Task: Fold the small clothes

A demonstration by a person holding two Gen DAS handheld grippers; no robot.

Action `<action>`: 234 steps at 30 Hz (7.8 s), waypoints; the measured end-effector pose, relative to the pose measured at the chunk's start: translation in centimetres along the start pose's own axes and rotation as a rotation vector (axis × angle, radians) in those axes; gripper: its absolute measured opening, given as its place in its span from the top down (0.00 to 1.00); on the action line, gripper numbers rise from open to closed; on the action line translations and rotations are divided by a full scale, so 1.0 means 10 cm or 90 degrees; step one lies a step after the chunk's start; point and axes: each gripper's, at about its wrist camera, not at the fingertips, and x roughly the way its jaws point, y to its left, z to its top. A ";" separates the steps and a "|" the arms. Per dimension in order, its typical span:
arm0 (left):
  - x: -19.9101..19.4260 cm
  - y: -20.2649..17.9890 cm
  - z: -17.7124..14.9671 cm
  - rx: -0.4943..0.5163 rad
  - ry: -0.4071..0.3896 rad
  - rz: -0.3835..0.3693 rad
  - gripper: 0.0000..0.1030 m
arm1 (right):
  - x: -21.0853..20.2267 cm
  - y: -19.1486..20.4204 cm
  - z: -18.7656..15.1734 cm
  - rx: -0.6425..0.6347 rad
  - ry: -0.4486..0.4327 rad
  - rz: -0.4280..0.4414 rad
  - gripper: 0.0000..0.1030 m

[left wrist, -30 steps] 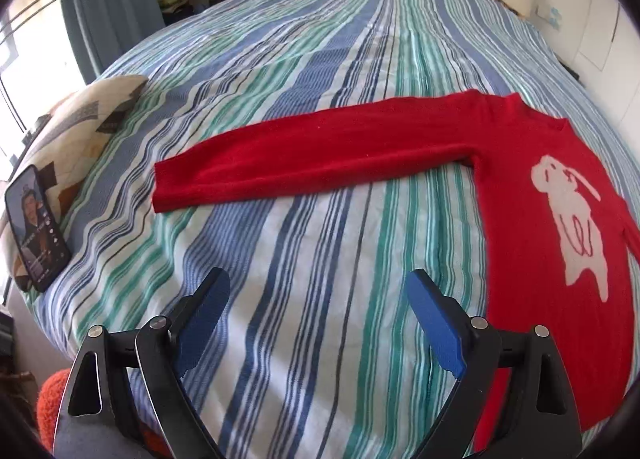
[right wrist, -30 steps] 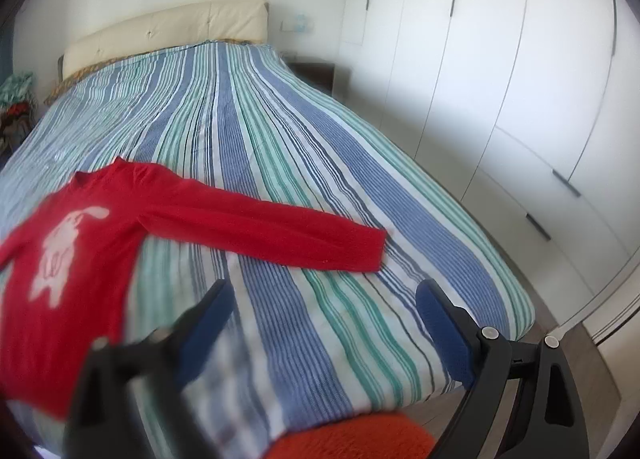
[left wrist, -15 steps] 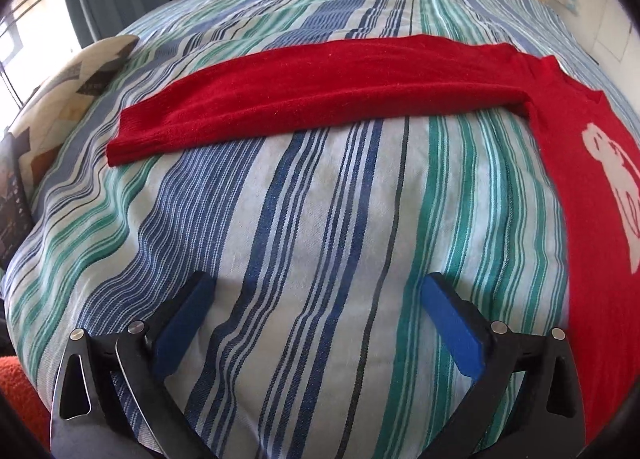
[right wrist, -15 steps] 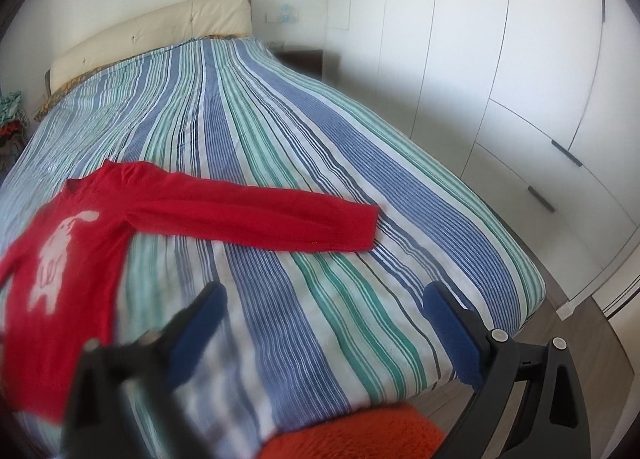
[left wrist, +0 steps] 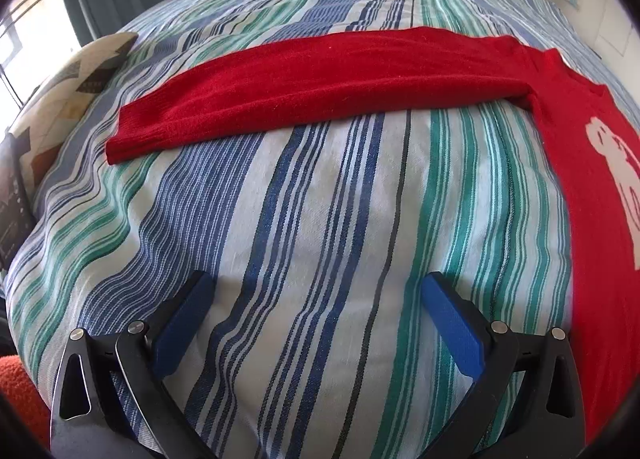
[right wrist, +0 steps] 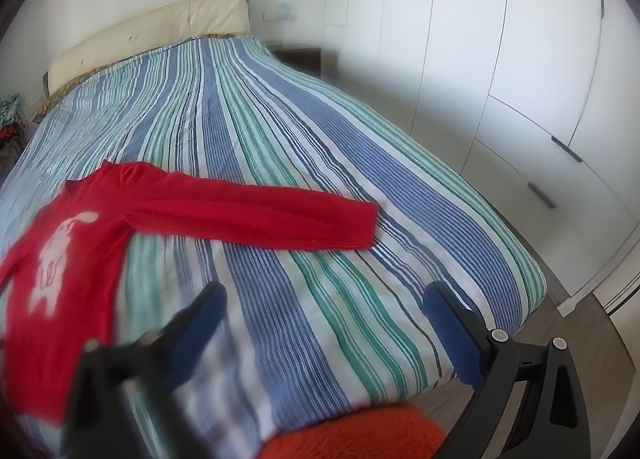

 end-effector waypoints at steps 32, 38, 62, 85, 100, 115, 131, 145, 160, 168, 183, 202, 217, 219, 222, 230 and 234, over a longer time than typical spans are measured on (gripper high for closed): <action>-0.03 -0.01 -0.02 0.024 0.002 -0.008 0.00 | 0.08 0.03 0.02 0.005 0.024 -0.006 0.05; -0.31 0.16 0.05 -0.041 -0.026 -0.122 0.01 | 0.25 0.07 0.04 0.003 0.092 0.020 0.05; -0.21 0.26 0.01 -0.082 -0.019 -0.075 0.01 | 1.80 -0.43 0.14 0.547 0.171 0.208 0.25; -0.19 0.31 0.07 -0.104 -0.011 -0.102 0.01 | 0.34 3.71 1.59 -0.203 0.095 0.547 0.13; -0.16 0.23 0.06 -0.083 -0.014 -0.074 0.01 | 1.36 2.72 0.44 -0.443 0.122 0.190 0.15; -0.13 0.15 0.03 -0.049 -0.007 -0.051 0.01 | 1.79 2.53 0.58 -0.368 0.076 0.043 0.19; -0.15 0.16 0.00 -0.046 -0.006 -0.052 0.01 | 1.80 2.92 0.64 -0.375 0.233 0.285 0.93; -0.06 0.12 0.03 -0.041 0.000 -0.041 0.01 | 2.12 3.37 0.94 -0.426 0.221 0.146 1.00; -0.02 0.05 0.00 -0.024 -0.005 -0.016 0.00 | 0.63 1.64 0.27 -0.215 0.010 0.136 0.26; -0.04 0.03 -0.08 -0.015 -0.039 -0.003 0.00 | 1.11 0.88 -0.17 0.056 0.178 0.194 0.26; -0.07 0.01 -0.13 -0.010 -0.052 0.005 0.00 | 0.90 1.07 -0.18 -0.040 0.127 0.129 0.17; -0.06 0.02 -0.12 -0.011 -0.050 0.001 0.00 | -3.02 0.94 0.86 -0.218 -0.542 0.230 0.00; -0.09 0.05 -0.12 -0.014 -0.043 -0.015 0.00 | -2.17 2.28 -0.33 -0.311 -0.192 0.523 0.01; -0.09 0.07 -0.11 -0.019 -0.038 -0.023 0.00 | -2.24 2.34 -0.45 -0.319 -0.195 0.554 0.00; -0.14 0.13 -0.06 -0.029 -0.022 -0.043 0.00 | -2.15 2.44 -0.61 -0.326 -0.159 0.574 0.00; -0.25 1.19 0.17 -0.337 -0.021 -0.278 0.01 | -1.82 2.39 -0.73 -0.265 -0.062 0.583 0.00; -0.09 1.71 0.35 -0.436 -0.021 -0.261 0.02 | -1.78 2.36 -0.69 -0.253 -0.056 0.577 0.00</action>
